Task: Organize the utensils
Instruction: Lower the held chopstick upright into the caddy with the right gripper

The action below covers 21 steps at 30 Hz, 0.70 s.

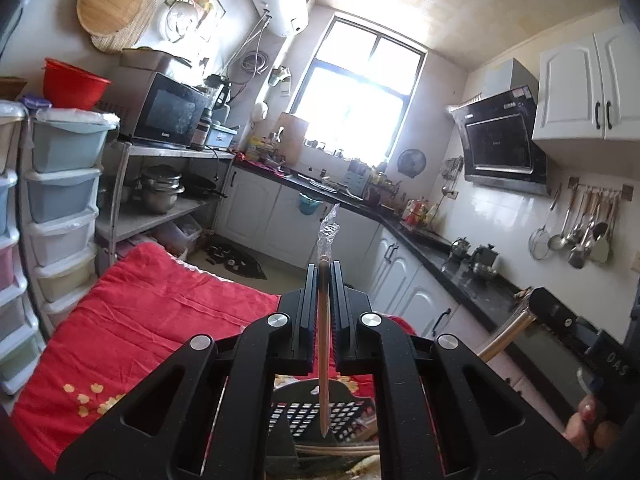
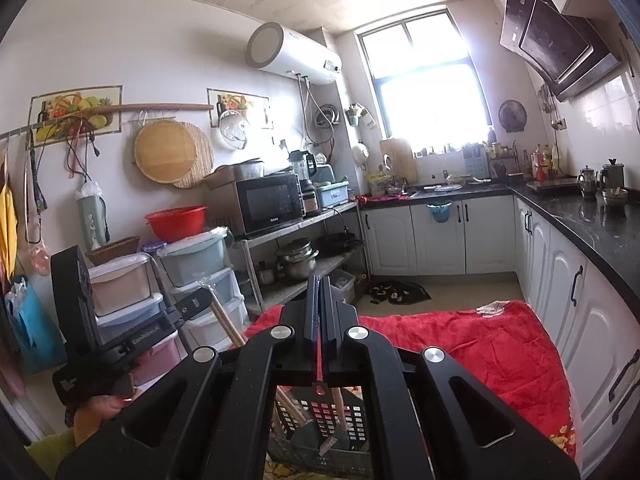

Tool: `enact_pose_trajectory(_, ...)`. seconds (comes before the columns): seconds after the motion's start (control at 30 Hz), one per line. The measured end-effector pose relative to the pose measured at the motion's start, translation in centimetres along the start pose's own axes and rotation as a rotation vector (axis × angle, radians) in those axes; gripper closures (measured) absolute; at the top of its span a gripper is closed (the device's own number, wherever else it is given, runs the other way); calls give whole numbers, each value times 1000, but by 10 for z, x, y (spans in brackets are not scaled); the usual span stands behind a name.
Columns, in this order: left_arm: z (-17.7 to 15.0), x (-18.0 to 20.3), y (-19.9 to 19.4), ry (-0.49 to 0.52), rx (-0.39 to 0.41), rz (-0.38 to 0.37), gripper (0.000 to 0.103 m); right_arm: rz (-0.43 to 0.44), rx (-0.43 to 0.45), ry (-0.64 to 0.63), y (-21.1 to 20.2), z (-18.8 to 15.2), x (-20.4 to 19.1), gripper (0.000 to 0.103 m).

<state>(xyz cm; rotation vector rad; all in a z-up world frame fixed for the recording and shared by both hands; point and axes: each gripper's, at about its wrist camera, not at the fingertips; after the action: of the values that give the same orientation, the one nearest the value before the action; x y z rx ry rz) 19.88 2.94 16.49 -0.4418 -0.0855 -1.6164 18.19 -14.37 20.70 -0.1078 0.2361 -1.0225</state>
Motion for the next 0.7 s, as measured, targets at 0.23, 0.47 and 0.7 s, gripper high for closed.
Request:
enact_pose_trajectory(0.23,-18,10,13,47,-15,9,100,-11,-21,21,8,-8,6,102)
enact_pose_trajectory(0.47,-35,12,23,68,-49,-2,100,-8,-53,46,17,-18,16,102)
enact_pose_trajectory(0.7,-45,12,29,93,-71,-11,100,-25,-109,76,33,-37,27,102)
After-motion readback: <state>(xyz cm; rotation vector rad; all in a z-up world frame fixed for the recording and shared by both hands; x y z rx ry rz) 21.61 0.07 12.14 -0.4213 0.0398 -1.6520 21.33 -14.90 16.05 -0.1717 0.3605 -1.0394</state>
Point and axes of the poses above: each gripper's, at about its wrist camera, not at the fingertips, and y roughly the way its jaws point, x to its right, z to its top, and after that the axes turned 4 degrees about z, right-handed
